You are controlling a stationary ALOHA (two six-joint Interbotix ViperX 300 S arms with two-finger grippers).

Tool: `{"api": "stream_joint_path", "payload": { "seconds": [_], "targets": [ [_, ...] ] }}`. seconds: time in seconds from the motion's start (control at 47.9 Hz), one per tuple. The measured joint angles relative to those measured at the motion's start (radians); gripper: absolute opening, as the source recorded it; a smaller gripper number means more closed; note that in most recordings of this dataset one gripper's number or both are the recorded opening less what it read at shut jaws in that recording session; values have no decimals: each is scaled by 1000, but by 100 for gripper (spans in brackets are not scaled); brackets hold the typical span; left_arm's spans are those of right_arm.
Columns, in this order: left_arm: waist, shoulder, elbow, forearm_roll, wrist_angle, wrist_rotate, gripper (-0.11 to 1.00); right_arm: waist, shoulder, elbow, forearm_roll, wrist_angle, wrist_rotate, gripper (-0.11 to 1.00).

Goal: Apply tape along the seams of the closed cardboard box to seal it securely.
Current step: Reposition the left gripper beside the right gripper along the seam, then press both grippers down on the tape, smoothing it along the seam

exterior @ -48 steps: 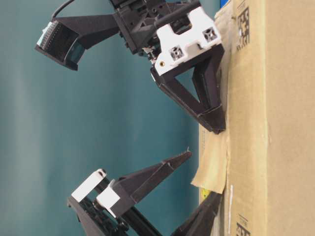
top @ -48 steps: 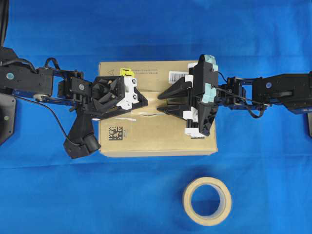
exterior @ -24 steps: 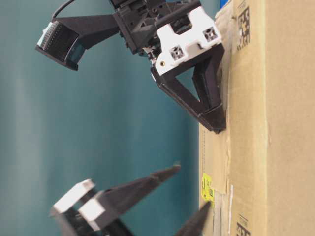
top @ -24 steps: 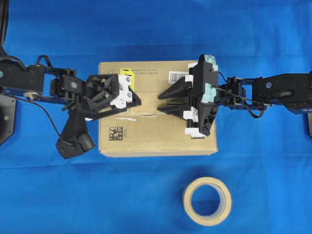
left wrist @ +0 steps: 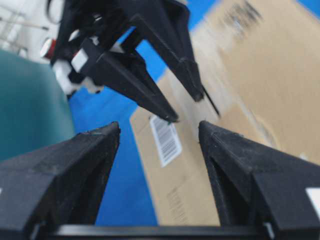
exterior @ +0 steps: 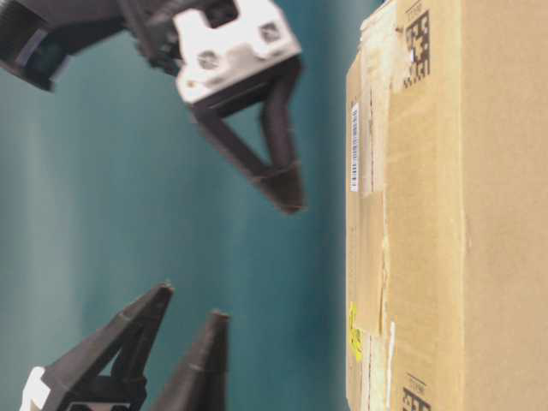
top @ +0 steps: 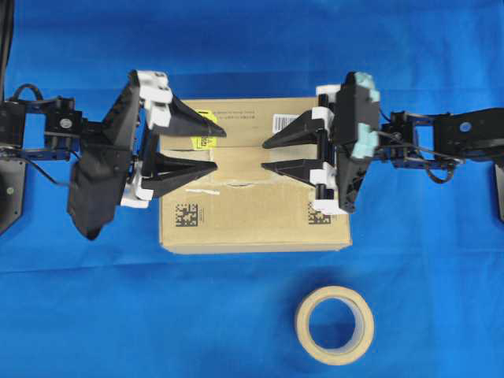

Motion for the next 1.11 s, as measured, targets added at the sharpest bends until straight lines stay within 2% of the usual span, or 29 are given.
{"api": "stream_joint_path", "payload": {
  "seconds": [0.063,0.125,0.188,0.271,0.334,0.438,0.668,0.918,1.106],
  "targets": [
    [0,-3,5,0,-29,-121,58,-2,-8,-2,-3,-17,-5,45],
    [0,-3,8,0,-43,-232,48,-6,-6,-6,-3,-40,-6,39],
    [0,-2,12,0,-55,-362,30,-14,-2,-15,-5,-49,-9,25],
    [0,11,17,2,-67,-485,9,-20,17,-32,-6,-54,-9,2],
    [0,25,18,2,-78,-549,-1,-23,35,-44,-6,-55,-9,-1],
    [-2,57,18,3,-95,-591,0,-21,63,-64,-6,-54,-9,-1],
    [-8,143,18,3,-129,-617,0,-25,123,-94,-6,-55,-11,-1],
    [-8,249,18,3,-155,-706,0,-25,192,-112,-8,-55,-11,-1],
    [-5,305,20,3,-158,-742,0,-25,219,-112,-6,-55,-8,-1]
  ]
}}
